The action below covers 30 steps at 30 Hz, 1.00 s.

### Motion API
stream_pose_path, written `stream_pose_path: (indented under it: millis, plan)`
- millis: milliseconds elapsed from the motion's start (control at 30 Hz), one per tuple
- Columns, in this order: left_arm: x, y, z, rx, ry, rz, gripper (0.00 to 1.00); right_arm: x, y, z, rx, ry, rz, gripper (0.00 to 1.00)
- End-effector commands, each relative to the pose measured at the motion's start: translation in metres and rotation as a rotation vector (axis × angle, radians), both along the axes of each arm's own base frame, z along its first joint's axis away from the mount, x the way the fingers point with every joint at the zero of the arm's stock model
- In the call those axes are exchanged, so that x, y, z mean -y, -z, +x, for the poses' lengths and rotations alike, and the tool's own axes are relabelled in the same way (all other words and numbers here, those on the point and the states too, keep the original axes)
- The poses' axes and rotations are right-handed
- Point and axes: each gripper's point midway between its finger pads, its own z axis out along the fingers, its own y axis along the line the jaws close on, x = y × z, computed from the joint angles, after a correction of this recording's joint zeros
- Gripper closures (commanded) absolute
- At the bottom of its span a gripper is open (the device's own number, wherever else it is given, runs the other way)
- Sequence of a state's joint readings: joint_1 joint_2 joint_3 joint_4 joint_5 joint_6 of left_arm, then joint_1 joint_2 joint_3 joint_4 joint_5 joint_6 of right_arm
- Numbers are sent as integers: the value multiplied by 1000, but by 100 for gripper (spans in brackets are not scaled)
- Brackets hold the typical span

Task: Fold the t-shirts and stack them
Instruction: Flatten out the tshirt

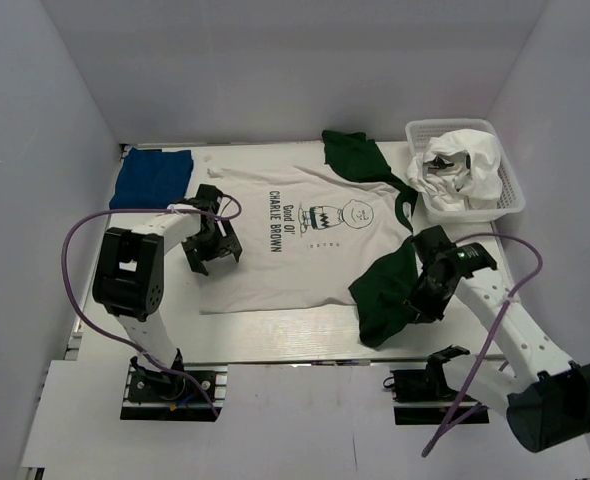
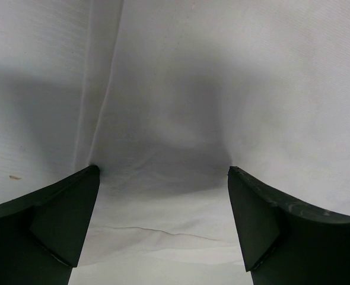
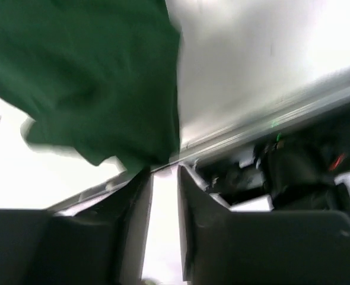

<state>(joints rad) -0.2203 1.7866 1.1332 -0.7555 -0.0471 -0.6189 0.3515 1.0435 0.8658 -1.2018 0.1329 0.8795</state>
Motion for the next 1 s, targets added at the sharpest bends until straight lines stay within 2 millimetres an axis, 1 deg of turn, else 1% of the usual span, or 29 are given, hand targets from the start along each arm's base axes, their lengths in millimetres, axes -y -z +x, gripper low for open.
stream_pose_path:
  millis: [0,33,67,100,133,167,200,233,267,300,333,367,400,433,467,500,533,567,633,667,700,733,767,800,833,867,900,933,967]
  plan:
    - [-5,3,8,8,-13,30,1,-5,-3,-33,-73,166,66,55]
    - [-5,3,8,8,-13,30,1,-4,-10,-30,1,186,90,48]
    - [-5,3,8,8,-13,30,1,-4,-13,-29,24,238,102,26]
    - [-3,3,8,5,-11,20,1,-4,-20,-26,73,242,121,10]
    - [-3,3,8,5,-11,20,1,4,-22,-22,108,257,87,10]
    - [-3,3,8,5,-11,20,1,5,-28,-17,137,245,83,10]
    - [-1,0,8,12,-8,6,1,4,-35,-7,173,223,83,10]
    - [-1,0,8,12,-8,6,1,4,-39,5,221,166,71,10]
    - [0,-3,9,21,-8,4,1,2,-38,13,198,79,49,10]
    - [0,-3,9,21,-8,4,1,-9,-44,29,241,28,82,10]
    - [0,-3,9,21,-8,4,1,-15,-45,35,240,-46,92,10]
    - [0,-6,10,30,-8,2,1,-23,-35,59,247,-126,81,10]
    - [0,-6,10,30,-8,2,1,-25,-37,68,260,-168,69,10]
    - [0,-6,10,30,-8,2,1,-24,-26,76,219,-190,27,10]
    - [0,-10,11,40,-8,0,1,-23,-13,80,159,-269,-26,10]
    - [0,-10,11,40,-8,0,1,-24,-10,80,131,-296,-54,10]
    - [-1,-10,11,42,-21,6,1,-22,-8,92,107,-321,-110,10]
    - [-1,-10,13,51,-21,4,1,-22,4,91,55,-375,-154,10]
    - [-1,-10,11,51,-30,2,1,-24,15,94,12,-423,-209,10]
    - [-1,-10,11,51,-30,2,1,-17,19,97,8,-429,-269,10]
    - [-1,-10,11,51,-30,2,1,-19,33,94,-50,-449,-298,10]
    - [-3,-8,9,44,-32,13,1,-16,38,88,-80,-444,-307,10]
    - [-3,-8,9,44,-32,13,1,-11,46,78,-139,-443,-339,10]
    - [-6,-8,9,47,-35,26,1,-9,49,71,-167,-434,-348,13]
    - [-6,-8,9,47,-35,26,1,-7,51,65,-184,-372,-352,18]
    - [-9,-5,6,40,-38,41,1,4,53,41,-266,-370,-381,31]
    - [-11,-5,6,42,-40,51,1,7,50,33,-281,-357,-382,39]
    - [-11,-5,6,43,-40,52,1,11,51,22,-302,-300,-390,48]
    - [-11,-5,6,43,-40,52,1,19,45,6,-338,-290,-404,58]
